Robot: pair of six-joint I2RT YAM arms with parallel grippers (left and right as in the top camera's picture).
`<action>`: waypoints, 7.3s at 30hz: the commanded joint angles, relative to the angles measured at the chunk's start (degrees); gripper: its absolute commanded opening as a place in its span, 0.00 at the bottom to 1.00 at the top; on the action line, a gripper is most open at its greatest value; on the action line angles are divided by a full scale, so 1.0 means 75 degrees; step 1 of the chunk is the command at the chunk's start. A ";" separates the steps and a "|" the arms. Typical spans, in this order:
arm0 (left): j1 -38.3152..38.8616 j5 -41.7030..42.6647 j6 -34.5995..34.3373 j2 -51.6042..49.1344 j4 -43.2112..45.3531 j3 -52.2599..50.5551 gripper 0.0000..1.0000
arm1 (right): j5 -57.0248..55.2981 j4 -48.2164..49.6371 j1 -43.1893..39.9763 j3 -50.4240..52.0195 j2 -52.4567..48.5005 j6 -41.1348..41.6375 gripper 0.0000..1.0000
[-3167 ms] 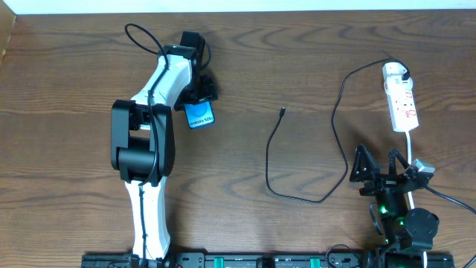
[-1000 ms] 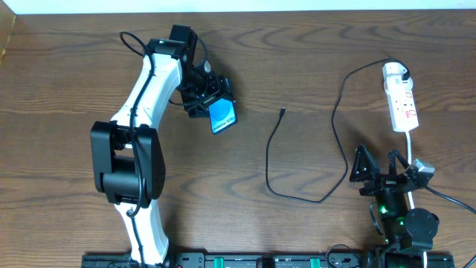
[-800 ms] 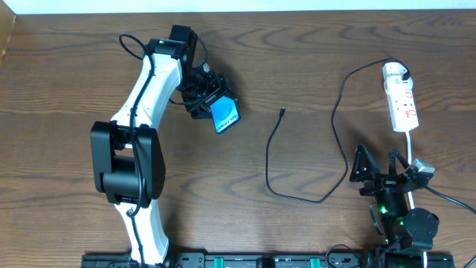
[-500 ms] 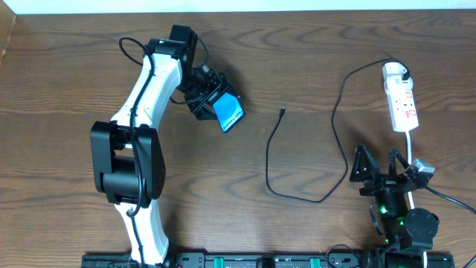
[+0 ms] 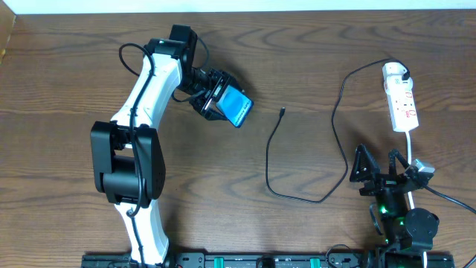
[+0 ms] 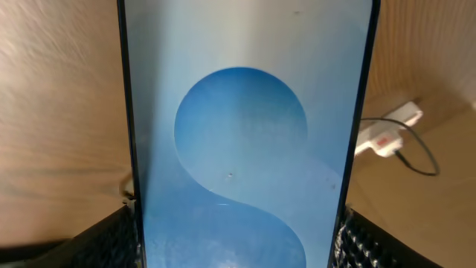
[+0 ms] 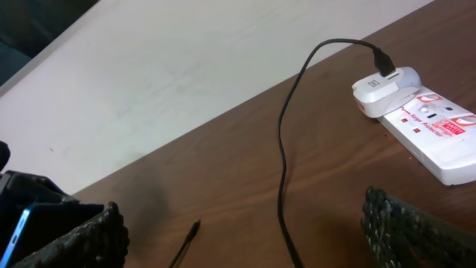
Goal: Plug charger to phone and switch on socket
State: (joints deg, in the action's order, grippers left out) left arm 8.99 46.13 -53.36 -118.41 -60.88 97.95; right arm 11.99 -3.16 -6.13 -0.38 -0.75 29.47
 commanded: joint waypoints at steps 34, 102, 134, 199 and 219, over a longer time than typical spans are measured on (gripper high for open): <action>-0.0061 0.2194 -0.1649 0.0175 -0.0017 0.0061 0.73 | -0.0006 -0.0009 0.0029 0.0009 0.0015 -0.0111 0.99; -0.0009 0.0892 -0.1903 0.0175 0.0271 0.0058 0.73 | 0.1644 -0.1877 0.3075 -0.8871 -1.0815 0.0178 0.83; 0.0061 0.0892 -0.1900 0.0175 0.0271 0.0058 0.73 | 0.0915 -0.2002 0.5120 -0.9783 -1.2919 0.1032 0.51; 0.0061 0.2678 -0.1947 0.0175 0.5578 0.0058 0.73 | 0.0685 0.1148 0.3401 -0.9789 -1.2928 0.6551 0.01; 0.0061 0.1346 -0.4307 0.0175 0.7192 0.0058 0.58 | 0.0810 0.2162 0.4159 -0.9789 -1.2931 0.9183 0.01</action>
State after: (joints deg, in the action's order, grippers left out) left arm 9.54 57.34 -84.05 -118.30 -7.11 97.95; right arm 18.00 12.21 23.92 -72.27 -99.90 96.49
